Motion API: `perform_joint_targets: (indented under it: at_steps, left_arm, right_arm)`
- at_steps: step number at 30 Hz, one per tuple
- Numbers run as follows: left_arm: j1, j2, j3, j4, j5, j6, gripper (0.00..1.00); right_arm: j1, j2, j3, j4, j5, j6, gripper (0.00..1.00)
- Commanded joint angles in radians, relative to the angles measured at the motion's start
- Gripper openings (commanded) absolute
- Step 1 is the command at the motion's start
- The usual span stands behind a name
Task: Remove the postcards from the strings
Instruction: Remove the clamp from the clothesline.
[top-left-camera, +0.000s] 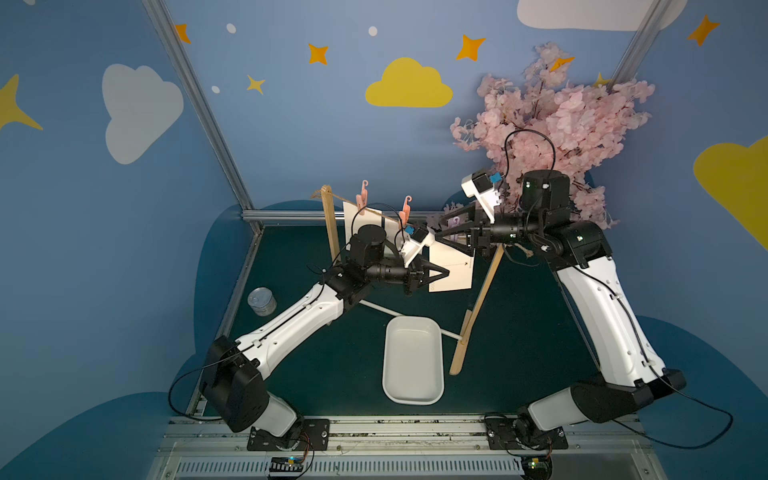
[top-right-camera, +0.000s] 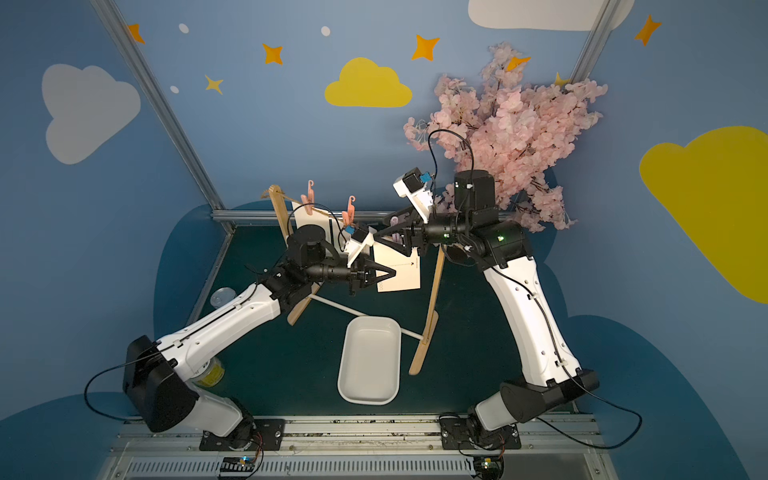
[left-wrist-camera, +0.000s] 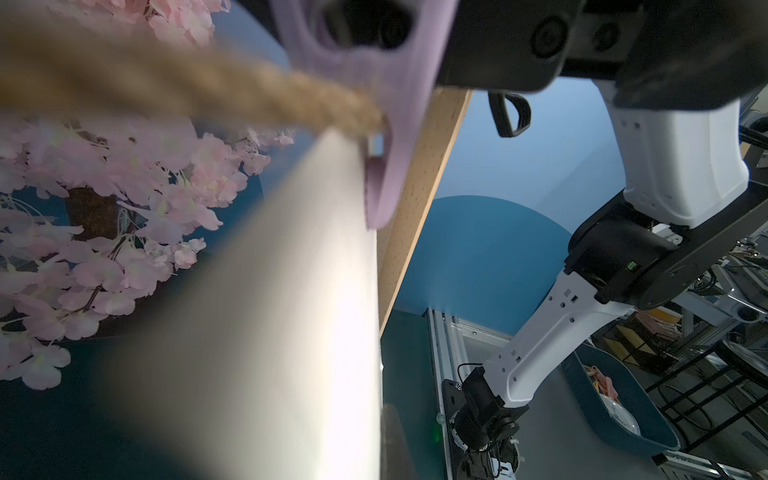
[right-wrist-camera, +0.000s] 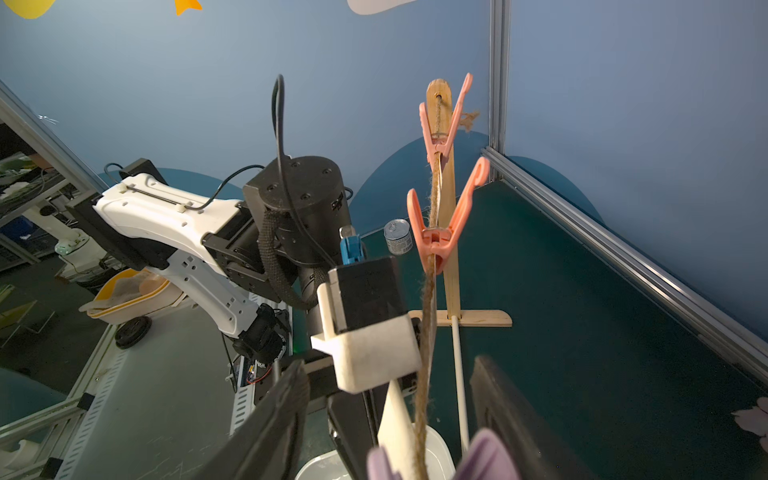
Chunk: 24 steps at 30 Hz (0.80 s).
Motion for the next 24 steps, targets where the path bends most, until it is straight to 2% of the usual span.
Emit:
perform_joint_targets:
  at_steps: [1, 24]
  left_arm:
    - [0.004, -0.004, 0.025, -0.011, 0.025, 0.012, 0.03]
    - [0.009, -0.013, 0.020, -0.026, 0.049, 0.011, 0.03]
  right_arm:
    - [0.004, 0.016, 0.014, -0.051, 0.001, -0.022, 0.60]
    - [-0.009, 0.005, 0.044, -0.088, -0.030, -0.061, 0.45]
